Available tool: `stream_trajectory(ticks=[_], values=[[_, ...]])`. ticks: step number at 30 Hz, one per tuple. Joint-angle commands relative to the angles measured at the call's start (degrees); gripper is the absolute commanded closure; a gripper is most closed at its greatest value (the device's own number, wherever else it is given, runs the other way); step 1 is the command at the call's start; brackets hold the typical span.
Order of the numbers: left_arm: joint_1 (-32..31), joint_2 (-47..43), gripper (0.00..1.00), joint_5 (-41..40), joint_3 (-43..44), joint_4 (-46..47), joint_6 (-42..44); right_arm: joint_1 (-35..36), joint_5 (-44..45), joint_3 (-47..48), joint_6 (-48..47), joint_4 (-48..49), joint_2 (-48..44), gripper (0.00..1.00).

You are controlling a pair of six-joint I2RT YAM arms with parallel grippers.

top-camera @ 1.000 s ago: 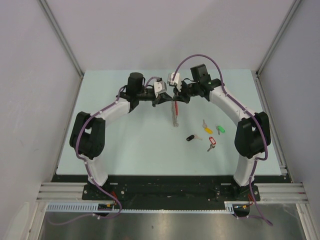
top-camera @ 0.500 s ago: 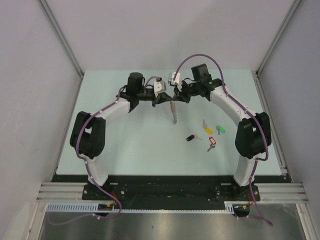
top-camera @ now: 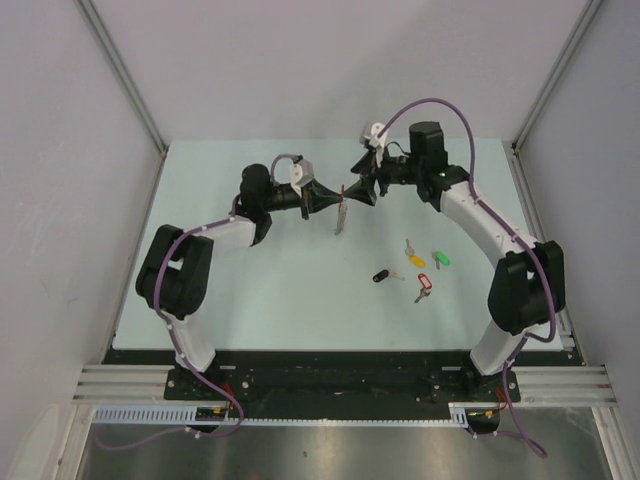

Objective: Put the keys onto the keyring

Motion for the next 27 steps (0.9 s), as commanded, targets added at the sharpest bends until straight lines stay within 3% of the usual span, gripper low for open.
stream_trajectory(ticks=[1,7,13,23,27], values=[[1.1,-4.9,1.0,-2.0,-7.5,32.4,-20.9,-2.2,-3.9,-5.1,21.1,21.2,-6.7,0.22],[1.1,-7.7,1.0,-7.0,-15.9,46.5,-29.7,-2.6,-1.5,-12.1,28.1,26.7,-10.9,0.14],[1.1,-7.7,1.0,-11.5,-22.0,56.7,-36.8,-1.9,1.1,-24.7,43.4,48.0,-13.5,0.13],[-0.3,-12.2,1.0,-15.3,-26.1,56.6,-37.4,-0.3,-6.5,-32.3,61.1,84.3,-4.1,0.35],[-0.5,-13.8,1.0,-16.4,-26.6,56.6,-38.2,-0.5,-7.6,-33.4,66.3,92.2,-1.0,0.38]])
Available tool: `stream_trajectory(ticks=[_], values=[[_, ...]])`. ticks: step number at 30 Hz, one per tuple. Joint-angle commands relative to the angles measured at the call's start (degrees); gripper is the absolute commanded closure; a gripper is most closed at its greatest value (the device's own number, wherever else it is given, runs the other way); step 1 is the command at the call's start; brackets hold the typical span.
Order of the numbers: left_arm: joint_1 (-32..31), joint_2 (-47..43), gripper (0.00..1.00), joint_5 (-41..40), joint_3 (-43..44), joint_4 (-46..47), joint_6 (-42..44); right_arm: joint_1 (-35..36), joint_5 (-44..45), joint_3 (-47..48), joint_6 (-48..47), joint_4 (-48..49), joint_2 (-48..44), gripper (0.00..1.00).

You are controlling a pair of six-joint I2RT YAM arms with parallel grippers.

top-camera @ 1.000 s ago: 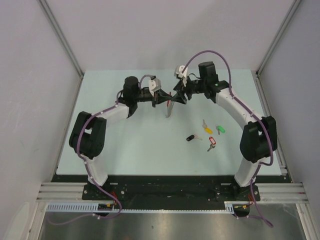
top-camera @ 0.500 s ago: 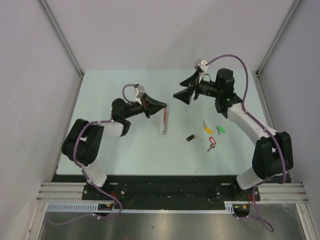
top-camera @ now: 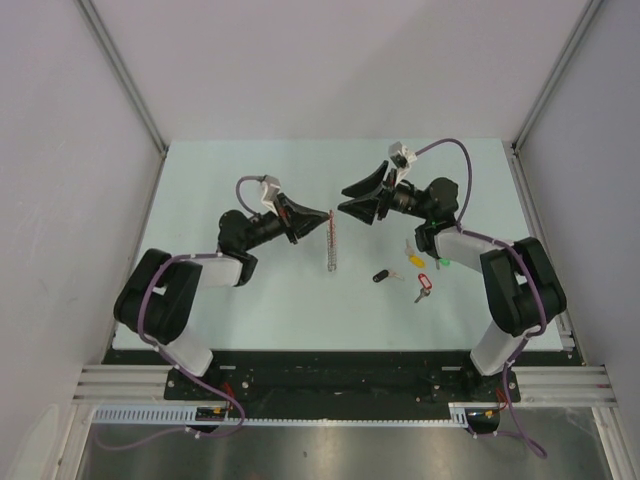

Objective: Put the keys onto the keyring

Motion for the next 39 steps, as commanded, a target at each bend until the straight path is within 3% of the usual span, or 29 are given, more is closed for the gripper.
stream_trajectory(ticks=[1,7,17,25,31,39], values=[[-0.6,-3.9,1.0,-2.8,-0.8,25.6,-1.8,-0.3,-2.6,-1.5,9.6,18.6,2.8,0.38],[-1.4,-5.9,1.0,-4.5,-1.8,25.6,-2.2,-0.6,-3.4,-2.7,11.3,21.9,3.9,0.39],[-2.7,-7.9,1.0,-5.5,-1.1,24.4,-1.9,0.3,-4.4,-2.6,13.4,25.1,5.9,0.63],[-3.6,-7.5,1.0,-5.8,-0.4,24.0,-1.8,1.7,-5.1,-2.5,12.7,25.9,5.8,0.67],[-3.9,-7.2,1.0,-6.1,-0.3,24.7,-1.8,2.2,-5.4,-2.2,12.9,26.4,6.4,0.76],[-4.1,-7.4,1.0,-5.7,-1.3,23.5,-0.1,2.0,-6.2,-2.1,13.3,26.6,6.1,1.0]])
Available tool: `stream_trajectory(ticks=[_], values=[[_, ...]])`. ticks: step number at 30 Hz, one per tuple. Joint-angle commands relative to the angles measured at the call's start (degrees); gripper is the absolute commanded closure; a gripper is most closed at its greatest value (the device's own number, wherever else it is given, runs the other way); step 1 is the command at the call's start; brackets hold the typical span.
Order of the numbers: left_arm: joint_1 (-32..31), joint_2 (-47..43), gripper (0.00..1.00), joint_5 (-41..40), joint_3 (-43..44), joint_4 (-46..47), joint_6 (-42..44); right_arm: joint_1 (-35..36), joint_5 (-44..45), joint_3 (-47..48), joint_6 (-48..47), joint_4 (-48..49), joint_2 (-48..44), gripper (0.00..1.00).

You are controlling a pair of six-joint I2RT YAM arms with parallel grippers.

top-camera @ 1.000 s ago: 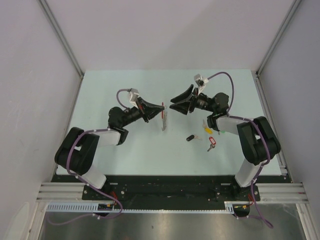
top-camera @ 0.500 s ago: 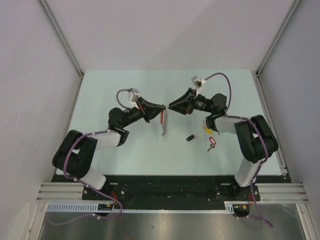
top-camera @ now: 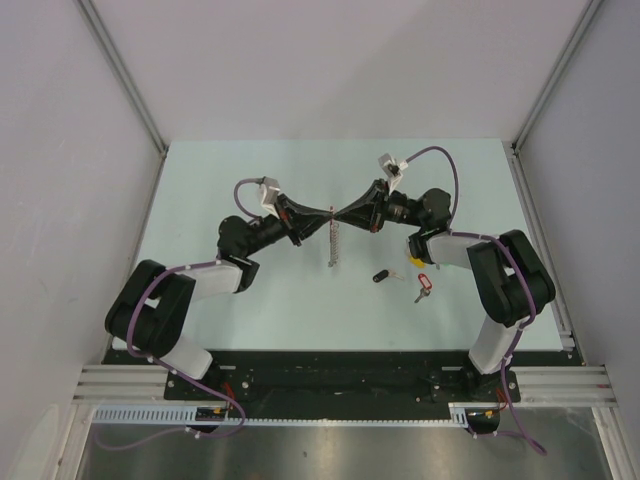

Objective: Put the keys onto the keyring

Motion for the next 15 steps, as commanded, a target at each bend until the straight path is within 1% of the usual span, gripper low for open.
stream_trajectory(ticks=[1,4,5,7,8,9,11,13,14,15], values=[[-0.5,-1.7,1.0,-0.3,0.2,22.7,1.4,0.0,-1.7,0.7,0.2,14.0,0.1,1.0],[-0.3,-2.4,0.99,-0.1,-0.7,20.6,3.3,-0.4,-2.3,0.7,0.3,14.0,-0.5,1.0],[-0.2,-2.9,0.97,0.2,-1.1,20.2,3.7,-0.5,-2.6,0.7,0.3,13.9,-0.5,1.0],[0.2,-3.3,0.9,0.7,-1.3,18.1,4.9,-0.2,-2.8,0.7,0.6,13.9,-0.6,1.0],[0.4,-3.8,0.8,0.9,-1.7,17.3,5.5,-0.3,-3.0,0.7,0.6,13.8,-0.6,1.0],[0.6,-4.5,0.76,1.0,-2.0,15.6,6.7,-0.6,-3.3,0.7,0.5,13.7,-0.7,1.0],[1.6,-5.6,0.69,1.7,-2.8,13.6,7.7,-0.7,-3.6,0.7,0.3,12.6,-0.9,1.0],[2.6,-7.6,0.66,2.3,-3.1,10.1,9.6,-0.7,-4.2,0.7,-2.0,10.2,-1.8,1.0],[3.0,-8.3,0.63,3.5,-3.1,8.4,10.5,-0.7,-4.2,0.7,-3.2,6.4,-2.3,1.0],[3.2,-10.3,0.62,4.0,-2.9,3.6,13.1,-0.6,-4.2,0.7,-5.1,4.1,-3.6,1.0]])
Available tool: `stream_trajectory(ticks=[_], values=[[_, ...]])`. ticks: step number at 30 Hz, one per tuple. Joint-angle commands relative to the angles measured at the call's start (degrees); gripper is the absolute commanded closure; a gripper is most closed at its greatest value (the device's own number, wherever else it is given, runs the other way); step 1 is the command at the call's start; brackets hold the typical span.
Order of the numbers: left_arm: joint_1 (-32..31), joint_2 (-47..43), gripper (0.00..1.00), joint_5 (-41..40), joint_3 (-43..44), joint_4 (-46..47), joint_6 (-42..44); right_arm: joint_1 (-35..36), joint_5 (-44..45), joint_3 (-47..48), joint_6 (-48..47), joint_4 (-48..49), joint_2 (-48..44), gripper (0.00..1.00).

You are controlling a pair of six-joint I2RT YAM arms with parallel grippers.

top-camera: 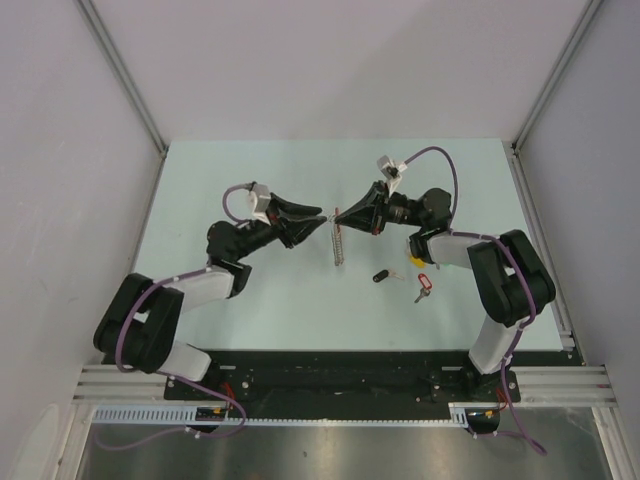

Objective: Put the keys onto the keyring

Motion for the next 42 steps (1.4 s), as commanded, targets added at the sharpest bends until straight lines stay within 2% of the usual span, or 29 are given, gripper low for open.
stream_trajectory(ticks=[1,4,5,7,8,13,14,17,22,26,34,42], values=[[1.7,-6.4,0.6,2.9,0.0,-0.4,8.5,0.1,-1.2,0.8,-8.6,1.4,-4.3,1.0],[1.6,-10.2,0.56,4.2,2.5,-16.8,17.4,0.3,0.7,1.9,-18.6,-16.2,-9.1,1.0],[1.6,-10.9,0.55,4.3,3.9,-20.3,21.4,0.8,1.7,2.7,-28.2,-29.2,-10.5,1.0],[1.6,-12.7,0.54,4.0,4.9,-27.9,24.7,1.7,6.8,6.1,-38.3,-42.8,-14.0,1.0],[1.6,-13.2,0.53,3.9,4.8,-29.2,26.9,2.5,8.4,7.3,-44.8,-52.9,-14.7,1.0],[1.6,-14.4,0.51,5.4,5.1,-34.5,32.9,5.5,18.9,13.0,-58.1,-71.7,-17.4,1.0],[1.6,-14.2,0.51,6.0,5.2,-35.7,34.5,6.4,23.7,15.4,-60.6,-78.4,-17.8,1.0],[1.6,-13.5,0.51,9.2,4.7,-34.5,35.1,9.8,29.6,19.0,-67.8,-87.0,-17.7,1.0],[1.6,-12.8,0.51,12.9,3.0,-33.4,38.0,15.3,37.3,21.5,-74.4,-92.6,-16.7,1.0],[1.6,-13.2,0.52,14.2,2.0,-36.6,44.2,18.2,42.5,22.8,-76.7,-95.0,-15.6,1.0],[1.6,-12.4,0.56,16.6,2.2,-42.3,50.2,21.8,44.3,23.3,-77.6,-95.1,-15.3,1.0],[1.5,-11.0,0.63,17.5,2.4,-42.3,50.3,22.1,43.2,23.3,-77.1,-95.4,-15.6,1.0]])
